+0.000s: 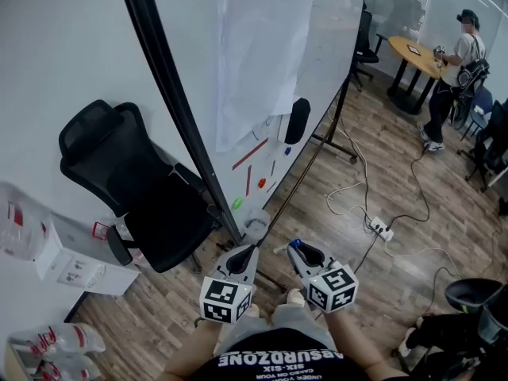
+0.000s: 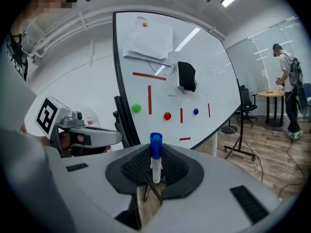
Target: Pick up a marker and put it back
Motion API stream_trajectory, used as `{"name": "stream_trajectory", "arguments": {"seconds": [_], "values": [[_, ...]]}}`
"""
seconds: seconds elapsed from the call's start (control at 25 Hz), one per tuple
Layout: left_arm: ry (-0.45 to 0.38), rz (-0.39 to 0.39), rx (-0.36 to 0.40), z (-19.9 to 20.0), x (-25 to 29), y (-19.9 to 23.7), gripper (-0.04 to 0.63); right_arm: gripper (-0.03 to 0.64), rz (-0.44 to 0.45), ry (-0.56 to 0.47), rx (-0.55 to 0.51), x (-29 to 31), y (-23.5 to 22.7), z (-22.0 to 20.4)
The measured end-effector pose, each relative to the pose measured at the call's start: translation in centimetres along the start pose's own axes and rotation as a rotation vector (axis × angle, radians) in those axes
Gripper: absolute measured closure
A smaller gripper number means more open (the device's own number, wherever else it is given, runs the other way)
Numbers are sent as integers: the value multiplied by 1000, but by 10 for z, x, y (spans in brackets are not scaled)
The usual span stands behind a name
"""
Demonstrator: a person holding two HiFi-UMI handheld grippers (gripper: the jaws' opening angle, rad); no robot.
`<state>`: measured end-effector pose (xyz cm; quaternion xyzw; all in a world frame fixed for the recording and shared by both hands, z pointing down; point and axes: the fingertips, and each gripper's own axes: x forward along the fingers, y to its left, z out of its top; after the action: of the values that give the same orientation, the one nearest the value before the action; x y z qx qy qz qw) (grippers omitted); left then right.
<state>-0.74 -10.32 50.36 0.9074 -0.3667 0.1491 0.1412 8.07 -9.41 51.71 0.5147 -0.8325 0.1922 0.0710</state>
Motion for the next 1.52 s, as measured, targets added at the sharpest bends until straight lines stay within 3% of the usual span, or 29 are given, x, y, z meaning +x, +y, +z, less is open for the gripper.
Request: {"name": "stream_trajectory", "arguments": {"seconds": [0.68, 1.52], "values": [[22, -21, -15, -9, 8, -1, 591, 554, -12, 39, -19, 3, 2, -17], [18, -7, -24, -5, 14, 10, 591, 554, -14, 4, -22, 0, -8, 4]]}}
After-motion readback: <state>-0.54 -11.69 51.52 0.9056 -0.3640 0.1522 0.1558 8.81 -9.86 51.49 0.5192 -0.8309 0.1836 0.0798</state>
